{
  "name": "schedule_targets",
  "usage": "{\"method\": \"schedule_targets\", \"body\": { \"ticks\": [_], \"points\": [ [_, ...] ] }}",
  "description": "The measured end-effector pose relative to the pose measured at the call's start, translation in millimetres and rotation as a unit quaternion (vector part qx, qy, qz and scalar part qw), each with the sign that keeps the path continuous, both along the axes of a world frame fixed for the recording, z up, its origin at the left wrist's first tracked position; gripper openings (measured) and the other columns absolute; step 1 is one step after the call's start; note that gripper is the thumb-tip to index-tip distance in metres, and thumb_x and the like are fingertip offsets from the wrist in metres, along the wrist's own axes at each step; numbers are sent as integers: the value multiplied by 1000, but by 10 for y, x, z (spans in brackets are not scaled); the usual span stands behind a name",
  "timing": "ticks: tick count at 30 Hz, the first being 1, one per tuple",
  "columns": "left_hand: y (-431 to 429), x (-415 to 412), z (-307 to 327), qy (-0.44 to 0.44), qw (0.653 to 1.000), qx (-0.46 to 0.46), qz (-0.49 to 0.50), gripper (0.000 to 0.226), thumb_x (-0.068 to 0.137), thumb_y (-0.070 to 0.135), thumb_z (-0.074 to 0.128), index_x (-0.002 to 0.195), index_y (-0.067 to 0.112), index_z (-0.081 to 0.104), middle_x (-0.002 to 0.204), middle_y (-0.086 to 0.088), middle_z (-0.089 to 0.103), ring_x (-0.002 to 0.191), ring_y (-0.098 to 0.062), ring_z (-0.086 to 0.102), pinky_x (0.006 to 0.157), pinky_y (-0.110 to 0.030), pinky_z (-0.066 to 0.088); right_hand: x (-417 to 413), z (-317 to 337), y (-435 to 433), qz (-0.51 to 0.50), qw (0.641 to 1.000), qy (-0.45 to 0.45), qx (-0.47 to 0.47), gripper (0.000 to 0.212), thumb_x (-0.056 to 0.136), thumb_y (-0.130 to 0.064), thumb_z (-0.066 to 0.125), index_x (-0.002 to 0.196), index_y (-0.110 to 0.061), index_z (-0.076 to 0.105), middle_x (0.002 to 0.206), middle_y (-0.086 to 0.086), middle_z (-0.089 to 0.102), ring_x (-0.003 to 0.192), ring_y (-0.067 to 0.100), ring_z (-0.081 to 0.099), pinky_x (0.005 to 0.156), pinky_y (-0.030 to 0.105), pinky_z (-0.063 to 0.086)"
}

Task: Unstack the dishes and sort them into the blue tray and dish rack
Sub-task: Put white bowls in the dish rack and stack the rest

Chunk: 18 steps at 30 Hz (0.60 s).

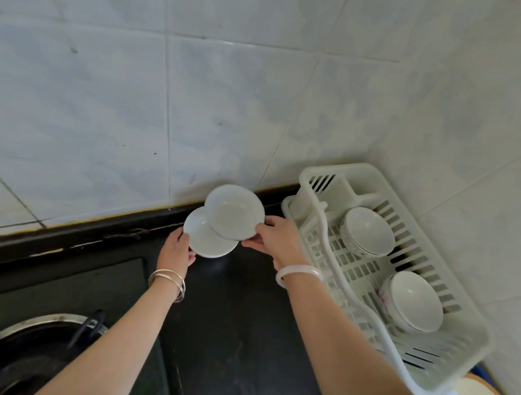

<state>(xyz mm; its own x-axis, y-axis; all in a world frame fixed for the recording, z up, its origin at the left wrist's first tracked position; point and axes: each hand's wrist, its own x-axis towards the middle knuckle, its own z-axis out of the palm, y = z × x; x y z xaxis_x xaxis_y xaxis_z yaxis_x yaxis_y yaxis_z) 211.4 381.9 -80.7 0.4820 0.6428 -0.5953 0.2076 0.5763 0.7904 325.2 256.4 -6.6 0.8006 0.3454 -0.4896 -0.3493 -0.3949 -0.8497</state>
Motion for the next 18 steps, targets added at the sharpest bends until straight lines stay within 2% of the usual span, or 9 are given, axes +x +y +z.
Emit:
{"method": "schedule_targets", "body": {
  "ticks": [2, 4, 6, 9, 13, 15, 18],
  "points": [
    [16, 23, 21, -1, 1000, 8, -19, 34, 95, 15, 42, 129, 17, 46, 121, -1, 48, 111, -26, 51, 94, -36, 45, -30, -26, 67, 24, 999, -21, -32, 11, 86, 0, 57, 86, -10, 63, 88, 16, 72, 73, 22, 74, 67, 30, 61],
    [16, 34, 21, -10, 1000, -6, 4, 23, 94, 22, 44, 116, 22, 51, 119, -2, 49, 112, -25, 50, 89, -34, 45, -57, -63, 126, 42, 996, -40, -69, 14, 85, 0, 58, 75, -10, 64, 76, 12, 71, 66, 20, 73, 67, 30, 61],
    [9, 31, 42, -21, 999, -17, 26, 23, 93, 34, 45, 113, 26, 52, 116, -1, 51, 111, -24, 50, 89, -37, 47, -76, -101, 166, 54, 992, -57, -101, 16, 84, -1, 60, 71, -9, 63, 69, 10, 70, 65, 20, 73, 71, 33, 61],
    [9, 31, 53, -47, 996, -55, 50, 28, 92, 38, 45, 116, 26, 52, 113, -1, 53, 112, -25, 52, 87, -36, 49, -96, -165, 201, 71, 985, -77, -135, 15, 82, -2, 62, 69, -10, 62, 68, 9, 69, 74, 24, 73, 79, 40, 60],
    [24, 53, 40, -25, 1000, 0, -5, 41, 93, 21, 48, 134, 18, 43, 136, -12, 46, 124, -33, 47, 94, -42, 47, -134, -221, 226, 86, 983, -73, -146, 9, 83, -8, 63, 78, -15, 61, 71, 5, 68, 76, 21, 73, 82, 40, 59],
    [45, 67, 32, -13, 1000, 18, -19, 46, 93, 13, 47, 137, 18, 39, 140, -13, 45, 125, -34, 46, 97, -45, 47, -125, -233, 219, 79, 985, -57, -140, 8, 84, -13, 62, 91, -15, 60, 74, 4, 69, 73, 19, 72, 80, 37, 60],
    [90, 82, 26, -3, 1000, -4, -13, 47, 92, 7, 47, 136, 20, 41, 140, -12, 46, 125, -35, 47, 97, -46, 45, -88, -248, 202, 70, 988, -23, -138, 32, 85, -18, 61, 117, -17, 55, 92, 5, 66, 78, 16, 68, 72, 30, 59]
  ]
}}
